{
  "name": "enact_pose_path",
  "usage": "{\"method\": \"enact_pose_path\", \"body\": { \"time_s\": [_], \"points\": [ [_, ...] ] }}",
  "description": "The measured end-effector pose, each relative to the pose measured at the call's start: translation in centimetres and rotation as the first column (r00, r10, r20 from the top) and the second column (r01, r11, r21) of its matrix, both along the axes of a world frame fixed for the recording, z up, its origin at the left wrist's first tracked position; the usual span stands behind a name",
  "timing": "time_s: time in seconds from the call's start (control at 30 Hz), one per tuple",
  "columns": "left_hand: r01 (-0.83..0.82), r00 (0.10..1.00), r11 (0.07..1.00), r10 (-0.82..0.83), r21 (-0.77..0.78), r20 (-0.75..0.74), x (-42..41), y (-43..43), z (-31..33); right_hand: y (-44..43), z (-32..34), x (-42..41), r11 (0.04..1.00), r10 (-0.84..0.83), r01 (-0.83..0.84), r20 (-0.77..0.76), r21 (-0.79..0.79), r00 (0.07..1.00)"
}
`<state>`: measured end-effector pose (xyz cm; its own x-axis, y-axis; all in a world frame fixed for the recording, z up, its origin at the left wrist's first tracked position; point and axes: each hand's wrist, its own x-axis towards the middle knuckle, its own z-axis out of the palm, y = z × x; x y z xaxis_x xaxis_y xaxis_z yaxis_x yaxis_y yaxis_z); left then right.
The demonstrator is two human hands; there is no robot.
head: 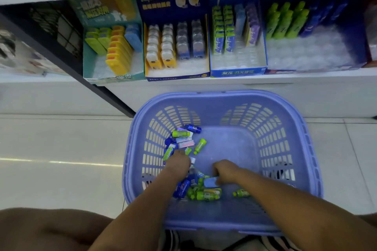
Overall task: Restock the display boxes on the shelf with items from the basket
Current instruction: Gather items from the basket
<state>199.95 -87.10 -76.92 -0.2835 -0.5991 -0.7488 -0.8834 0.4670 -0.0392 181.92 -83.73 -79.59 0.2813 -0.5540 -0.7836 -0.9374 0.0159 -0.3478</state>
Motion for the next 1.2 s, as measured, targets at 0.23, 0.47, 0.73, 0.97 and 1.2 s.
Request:
{"method": "enact_pose_path", "body": {
  "time_s": [0.23,0.47,0.73,0.97,1.2],
  "points": [
    [0.102,0.986,0.995,-0.099,-0.013,0.133,-1.5,0.2,-1.6,-1.9,0.8,-1.6,0.994,-0.094,0.096,-0.047,0.042,0.994],
    [0.146,0.988,0.989,-0.147,0.011,0.046,-1.8,0.8,-1.5,-4.8,3.3,-2.5,0.939,-0.3,0.289,0.029,0.188,0.954],
    [-0.447,0.831,0.889,0.453,0.099,-0.323,-1.7,-1.3,1.9,-9.1,11.9,-4.3,0.935,-0.35,0.319,0.258,0.156,0.9],
    [-0.7,0.11,0.604,0.619,0.382,-0.778,-4.3,-5.6,10.7,-11.3,22.5,-8.3,0.815,-0.409,0.576,0.644,-0.061,0.647],
    [-0.466,-0.606,0.411,0.496,0.783,-0.622,-1.7,-7.6,19.3,-13.6,27.2,-5.1,0.479,-0.228,0.837,0.883,-0.264,0.41]
  ]
}}
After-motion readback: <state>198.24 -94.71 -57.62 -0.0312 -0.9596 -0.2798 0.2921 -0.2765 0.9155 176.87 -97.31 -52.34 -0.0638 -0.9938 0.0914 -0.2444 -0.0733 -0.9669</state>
